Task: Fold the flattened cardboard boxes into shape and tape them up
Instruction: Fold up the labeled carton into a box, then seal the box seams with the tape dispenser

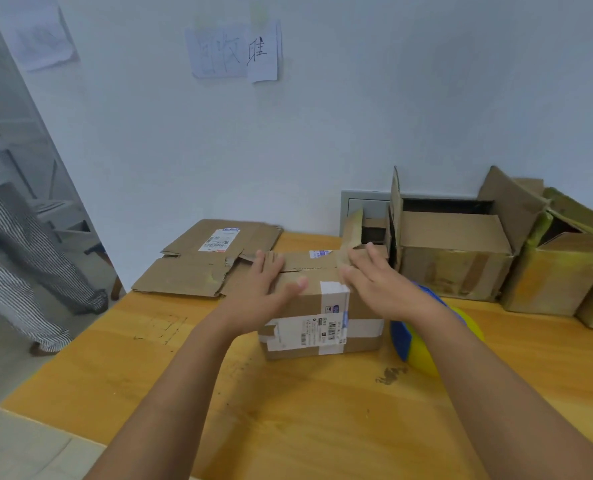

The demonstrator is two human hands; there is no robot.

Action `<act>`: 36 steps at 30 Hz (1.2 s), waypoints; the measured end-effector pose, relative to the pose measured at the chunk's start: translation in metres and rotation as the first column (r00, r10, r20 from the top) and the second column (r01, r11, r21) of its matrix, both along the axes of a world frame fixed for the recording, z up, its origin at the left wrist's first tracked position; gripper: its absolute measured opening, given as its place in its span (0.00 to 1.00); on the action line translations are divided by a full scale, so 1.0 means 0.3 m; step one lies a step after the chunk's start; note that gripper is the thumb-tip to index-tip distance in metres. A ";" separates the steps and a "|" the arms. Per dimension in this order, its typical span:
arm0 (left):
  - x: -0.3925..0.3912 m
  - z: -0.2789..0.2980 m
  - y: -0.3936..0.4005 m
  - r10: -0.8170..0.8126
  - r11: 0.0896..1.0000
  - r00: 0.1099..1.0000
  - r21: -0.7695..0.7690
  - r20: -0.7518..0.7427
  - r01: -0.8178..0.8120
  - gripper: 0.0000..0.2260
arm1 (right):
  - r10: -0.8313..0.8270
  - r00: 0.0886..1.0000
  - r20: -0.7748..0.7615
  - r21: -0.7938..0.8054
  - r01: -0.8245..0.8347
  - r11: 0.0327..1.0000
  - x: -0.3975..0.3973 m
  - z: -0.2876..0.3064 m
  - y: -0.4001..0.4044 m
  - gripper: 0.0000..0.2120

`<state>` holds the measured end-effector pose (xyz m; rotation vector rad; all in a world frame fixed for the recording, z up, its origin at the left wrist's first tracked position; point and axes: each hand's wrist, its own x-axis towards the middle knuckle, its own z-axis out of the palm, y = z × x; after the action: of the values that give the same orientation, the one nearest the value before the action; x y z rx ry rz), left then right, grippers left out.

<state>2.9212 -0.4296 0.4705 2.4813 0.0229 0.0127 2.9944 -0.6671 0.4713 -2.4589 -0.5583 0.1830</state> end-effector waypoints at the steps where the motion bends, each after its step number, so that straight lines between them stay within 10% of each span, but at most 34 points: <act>1: 0.005 0.004 -0.007 0.024 0.999 1.000 0.046 0.011 -0.025 0.43 | -0.002 1.000 0.016 -0.026 0.002 1.000 0.003 0.001 0.003 0.28; 8: 0.013 -0.013 -0.130 -0.109 0.843 0.969 0.537 0.222 -0.028 0.34 | -0.046 0.999 0.016 -0.112 0.048 0.993 0.010 0.014 0.012 0.29; 15: 0.035 -0.027 -0.073 -0.125 0.836 0.965 0.549 0.230 -0.023 0.38 | -0.347 0.924 0.163 0.354 0.273 0.894 -0.042 -0.039 -0.114 0.27; 22: 0.074 0.010 -0.056 -0.171 0.824 0.967 0.565 0.186 0.037 0.44 | -0.381 0.893 0.241 -0.382 0.448 0.808 -0.105 -0.170 -0.210 0.32; 36: 0.063 -0.016 -0.086 -0.167 0.772 0.977 0.634 0.130 0.048 0.39 | -0.375 0.887 0.268 -0.270 0.443 0.855 -0.155 -0.184 -0.196 0.35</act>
<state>2.9401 -0.4554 0.4657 3.1436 -0.2419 0.2324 2.9478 -0.7259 0.4161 -2.8749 -0.0676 -0.1737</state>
